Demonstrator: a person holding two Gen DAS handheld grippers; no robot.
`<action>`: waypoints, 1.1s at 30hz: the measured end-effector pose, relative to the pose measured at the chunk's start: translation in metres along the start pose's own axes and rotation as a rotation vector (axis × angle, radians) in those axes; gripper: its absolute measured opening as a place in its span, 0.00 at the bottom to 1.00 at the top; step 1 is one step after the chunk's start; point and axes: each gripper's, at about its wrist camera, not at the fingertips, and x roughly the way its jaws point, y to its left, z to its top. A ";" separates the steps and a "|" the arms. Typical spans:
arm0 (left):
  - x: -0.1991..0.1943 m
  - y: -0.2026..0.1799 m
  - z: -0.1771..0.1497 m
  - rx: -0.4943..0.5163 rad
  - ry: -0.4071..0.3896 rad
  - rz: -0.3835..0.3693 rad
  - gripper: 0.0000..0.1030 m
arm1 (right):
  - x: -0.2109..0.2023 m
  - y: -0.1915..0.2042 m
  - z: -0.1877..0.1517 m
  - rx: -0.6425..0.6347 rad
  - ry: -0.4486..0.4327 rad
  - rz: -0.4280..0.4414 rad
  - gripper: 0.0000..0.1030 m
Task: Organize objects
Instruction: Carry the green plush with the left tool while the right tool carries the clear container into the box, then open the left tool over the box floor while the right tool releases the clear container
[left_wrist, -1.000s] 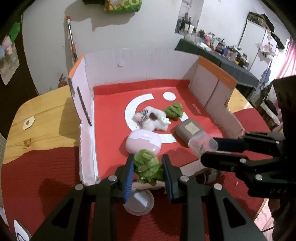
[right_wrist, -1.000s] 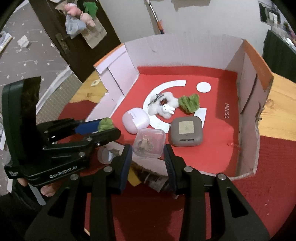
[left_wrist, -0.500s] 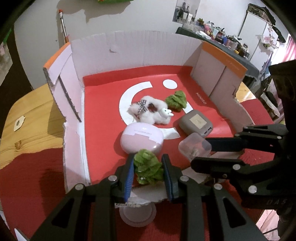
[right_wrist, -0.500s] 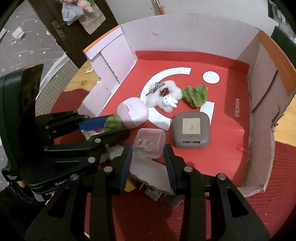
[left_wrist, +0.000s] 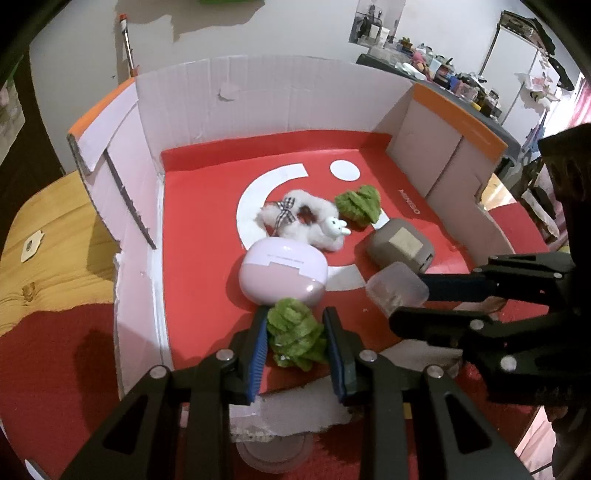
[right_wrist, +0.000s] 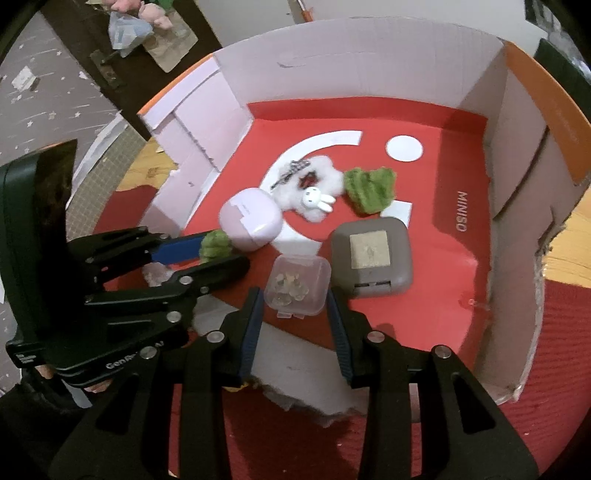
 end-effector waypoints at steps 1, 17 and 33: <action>0.000 0.000 0.000 -0.001 -0.001 0.002 0.30 | -0.001 -0.003 0.000 0.008 -0.002 -0.005 0.33; 0.012 -0.006 0.010 -0.008 -0.027 0.048 0.30 | -0.001 -0.028 0.007 0.037 -0.055 -0.141 0.33; 0.013 -0.002 0.010 -0.031 -0.041 0.053 0.30 | 0.001 -0.027 0.007 0.042 -0.063 -0.138 0.33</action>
